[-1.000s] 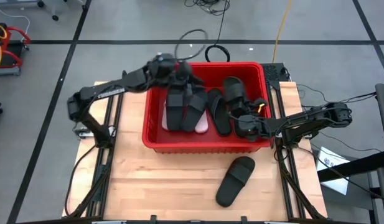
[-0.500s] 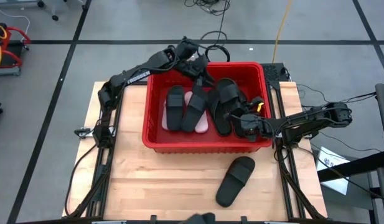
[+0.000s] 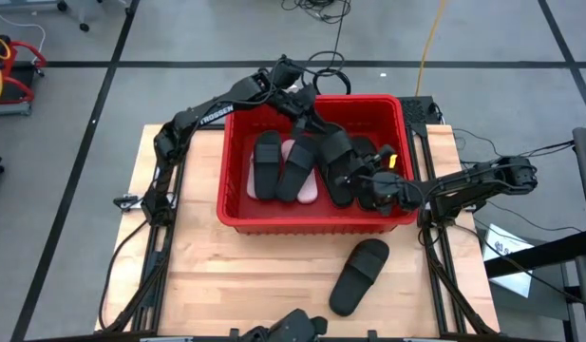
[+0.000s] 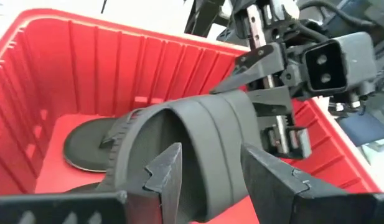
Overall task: Pick and place slides into bin
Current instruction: Put the black slipper into the red bin
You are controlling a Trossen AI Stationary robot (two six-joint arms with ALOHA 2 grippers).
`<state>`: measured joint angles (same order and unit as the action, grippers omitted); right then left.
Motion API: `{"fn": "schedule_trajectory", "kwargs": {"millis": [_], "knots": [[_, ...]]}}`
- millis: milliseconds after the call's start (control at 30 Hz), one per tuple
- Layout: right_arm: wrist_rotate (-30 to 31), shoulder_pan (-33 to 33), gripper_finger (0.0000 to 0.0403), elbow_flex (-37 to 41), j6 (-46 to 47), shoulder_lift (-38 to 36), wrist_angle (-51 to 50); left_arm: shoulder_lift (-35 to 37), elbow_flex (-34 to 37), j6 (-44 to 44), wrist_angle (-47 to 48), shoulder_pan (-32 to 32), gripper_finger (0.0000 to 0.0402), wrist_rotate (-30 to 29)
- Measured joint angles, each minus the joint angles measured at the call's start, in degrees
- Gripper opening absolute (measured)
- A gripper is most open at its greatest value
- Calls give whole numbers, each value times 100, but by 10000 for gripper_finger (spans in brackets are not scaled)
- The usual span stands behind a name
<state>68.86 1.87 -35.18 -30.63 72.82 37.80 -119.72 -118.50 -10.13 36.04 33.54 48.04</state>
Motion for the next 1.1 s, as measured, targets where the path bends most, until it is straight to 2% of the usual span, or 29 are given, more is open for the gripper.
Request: {"fn": "schedule_trajectory", "kwargs": {"millis": [367,533,800,1100], "knots": [[-91,0,4,0,-1080,0,899,0,0,14,190,-101,159,148],[-421,0,4,0,-1118,-2,1041,-74,4,147,119,-164,159,34],[-435,-1,4,0,-1357,0,1120,-74,4,409,109,-199,159,388],[-352,2,4,0,-1399,-2,1169,-187,6,235,16,-444,158,228]]}}
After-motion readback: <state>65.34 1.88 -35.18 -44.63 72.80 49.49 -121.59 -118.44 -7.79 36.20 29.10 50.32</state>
